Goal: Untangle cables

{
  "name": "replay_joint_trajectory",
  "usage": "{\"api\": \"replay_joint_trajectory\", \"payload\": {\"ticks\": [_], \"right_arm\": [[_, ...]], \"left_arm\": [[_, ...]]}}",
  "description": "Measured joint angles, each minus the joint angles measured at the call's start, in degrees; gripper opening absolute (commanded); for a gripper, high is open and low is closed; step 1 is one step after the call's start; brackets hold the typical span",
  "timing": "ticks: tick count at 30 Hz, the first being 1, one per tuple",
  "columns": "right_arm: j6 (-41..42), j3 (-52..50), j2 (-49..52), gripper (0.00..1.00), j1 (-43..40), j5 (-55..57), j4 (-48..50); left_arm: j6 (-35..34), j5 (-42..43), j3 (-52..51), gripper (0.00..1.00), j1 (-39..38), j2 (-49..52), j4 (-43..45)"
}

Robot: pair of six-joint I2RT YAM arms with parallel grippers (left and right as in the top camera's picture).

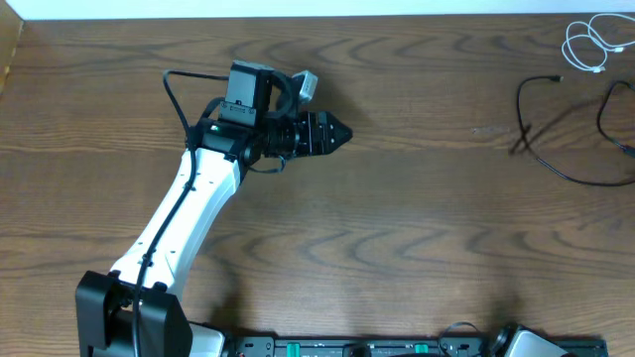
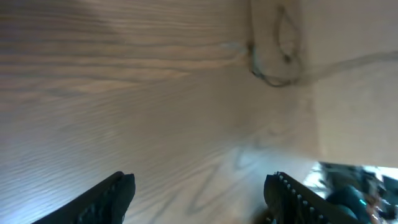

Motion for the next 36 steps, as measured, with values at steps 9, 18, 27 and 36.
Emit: {"api": "replay_joint_trajectory", "payload": {"ticks": [9,18,27,36], "right_arm": [[1.0,0.3,7.5,0.01,-9.6,3.2,4.4],[-0.6,0.1,16.0,0.09,-12.3,-4.4,7.6],[-9.1,0.1,16.2,0.40,-4.9,-20.8,-9.9],[-8.0,0.2,24.6,0.47,-0.3,-12.1,-24.0]], "left_arm": [[0.7,-4.7,0.0,0.72,0.0,0.0,-2.2],[1.3,-5.8,0.0,0.72,0.0,0.0,-2.3],[1.3,-8.0,0.0,0.72,0.0,0.0,-2.3],[1.3,-8.8,0.0,0.72,0.0,0.0,-2.3]]}}
